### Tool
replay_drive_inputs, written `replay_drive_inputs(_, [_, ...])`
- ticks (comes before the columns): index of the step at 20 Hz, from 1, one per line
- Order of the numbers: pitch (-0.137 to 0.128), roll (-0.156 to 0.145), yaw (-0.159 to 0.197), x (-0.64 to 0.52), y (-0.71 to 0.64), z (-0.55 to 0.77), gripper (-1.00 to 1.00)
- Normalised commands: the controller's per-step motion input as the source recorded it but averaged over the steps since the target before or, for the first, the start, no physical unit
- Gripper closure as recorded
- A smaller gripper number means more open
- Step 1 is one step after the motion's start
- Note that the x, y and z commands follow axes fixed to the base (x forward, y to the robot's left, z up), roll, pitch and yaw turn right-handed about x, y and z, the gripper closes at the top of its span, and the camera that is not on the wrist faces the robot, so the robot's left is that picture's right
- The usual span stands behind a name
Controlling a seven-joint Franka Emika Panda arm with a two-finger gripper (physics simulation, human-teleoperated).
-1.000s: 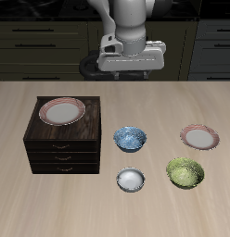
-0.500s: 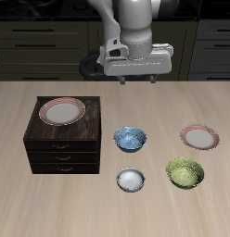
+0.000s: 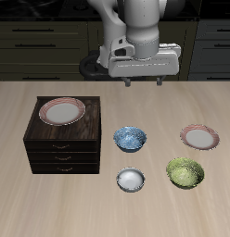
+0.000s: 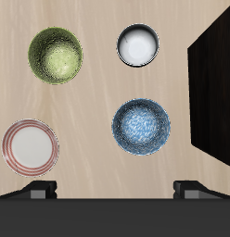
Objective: Place the green bowl onto the plate that is on top of the cabinet
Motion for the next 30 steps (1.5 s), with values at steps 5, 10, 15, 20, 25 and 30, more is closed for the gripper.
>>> replay_drive_inputs(5, [-0.031,-0.006,-0.028,0.27,0.13,0.07,-1.0])
replay_drive_inputs(10, [-0.03,-0.023,-0.033,0.23,0.03,-0.02,-1.0])
replay_drive_inputs(15, [0.022,0.018,-0.009,0.17,0.23,-0.1,-1.0])
replay_drive_inputs(20, [-0.007,0.028,-0.032,0.12,0.3,0.05,-1.0])
replay_drive_inputs(25, [-0.009,0.023,-0.017,0.24,0.3,-0.05,-1.0])
replay_drive_inputs(30, [-0.013,0.016,0.009,0.25,0.17,0.02,-1.0])
